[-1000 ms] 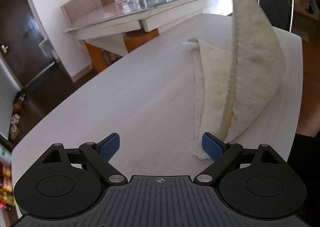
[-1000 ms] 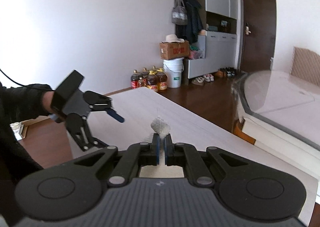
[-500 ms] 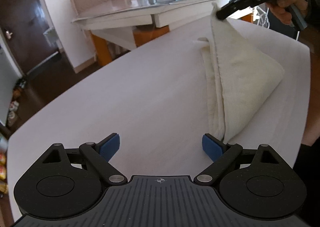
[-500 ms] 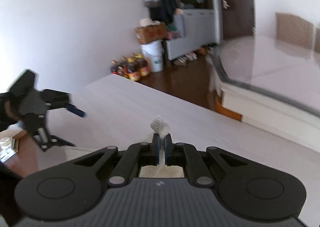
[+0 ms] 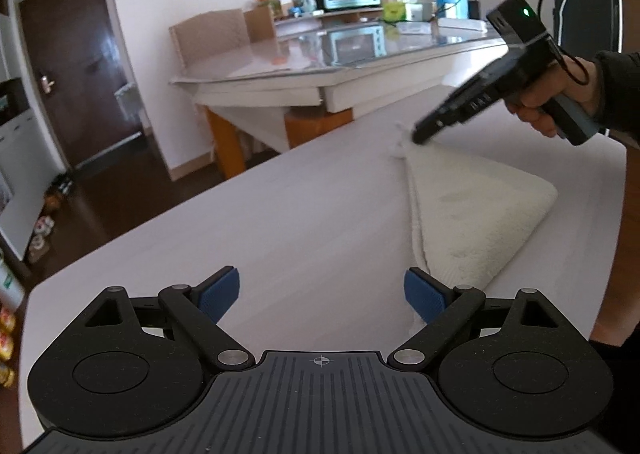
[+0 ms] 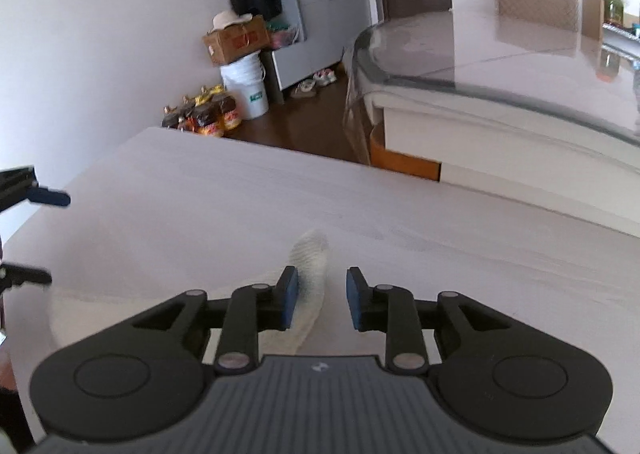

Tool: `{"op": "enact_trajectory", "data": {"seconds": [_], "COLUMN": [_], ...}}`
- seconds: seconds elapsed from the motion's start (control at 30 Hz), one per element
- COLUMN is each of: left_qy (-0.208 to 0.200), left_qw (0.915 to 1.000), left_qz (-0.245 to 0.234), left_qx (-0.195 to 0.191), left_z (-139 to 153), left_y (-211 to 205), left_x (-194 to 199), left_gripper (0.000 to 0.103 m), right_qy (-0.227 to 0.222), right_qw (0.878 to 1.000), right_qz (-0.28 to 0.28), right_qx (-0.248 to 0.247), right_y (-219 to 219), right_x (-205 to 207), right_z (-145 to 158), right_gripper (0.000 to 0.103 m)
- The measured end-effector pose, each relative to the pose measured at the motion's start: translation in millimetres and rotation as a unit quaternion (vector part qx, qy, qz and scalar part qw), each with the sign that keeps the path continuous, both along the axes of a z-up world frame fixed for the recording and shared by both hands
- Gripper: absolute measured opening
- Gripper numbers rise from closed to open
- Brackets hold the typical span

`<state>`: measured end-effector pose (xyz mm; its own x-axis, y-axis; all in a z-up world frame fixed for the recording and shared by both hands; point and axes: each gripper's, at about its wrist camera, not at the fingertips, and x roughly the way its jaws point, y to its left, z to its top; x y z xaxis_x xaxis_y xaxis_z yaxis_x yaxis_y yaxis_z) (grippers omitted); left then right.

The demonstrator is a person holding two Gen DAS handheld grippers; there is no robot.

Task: Fold towel
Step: 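Lower the folded corner and open the right gripper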

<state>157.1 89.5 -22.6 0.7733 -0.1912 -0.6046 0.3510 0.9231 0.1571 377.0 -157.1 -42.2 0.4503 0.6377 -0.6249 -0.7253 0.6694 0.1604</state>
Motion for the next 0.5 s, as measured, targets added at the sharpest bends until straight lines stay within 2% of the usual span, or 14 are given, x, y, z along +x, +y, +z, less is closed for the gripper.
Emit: {"op": "enact_trajectory", "data": {"seconds": [0.07, 0.17, 0.33, 0.5], "left_qy": [-0.001, -0.009, -0.019, -0.026], "left_qw": [1.0000, 0.9999, 0.9997, 0.9995], "left_qz": [0.001, 0.001, -0.009, -0.014], "left_qx": [-0.004, -0.011, -0.009, -0.006], "left_z": [-2, 1, 7, 8], "left_y": [-5, -11, -20, -25], "left_x": [1, -3, -12, -24], "left_gripper": [0.093, 0.093, 0.093, 0.093], "right_qy": [-0.024, -0.054, -0.032, -0.016], "right_qw": [1.000, 0.998, 0.998, 0.998], "right_qz": [-0.007, 0.010, 0.053, 0.061], "right_qx": [0.010, 0.015, -0.001, -0.002], "right_y": [-5, -6, 2, -3], "right_x": [-9, -29, -44, -59], "right_z": [9, 19, 9, 1], "right_gripper": [0.016, 0.013, 0.013, 0.013]}}
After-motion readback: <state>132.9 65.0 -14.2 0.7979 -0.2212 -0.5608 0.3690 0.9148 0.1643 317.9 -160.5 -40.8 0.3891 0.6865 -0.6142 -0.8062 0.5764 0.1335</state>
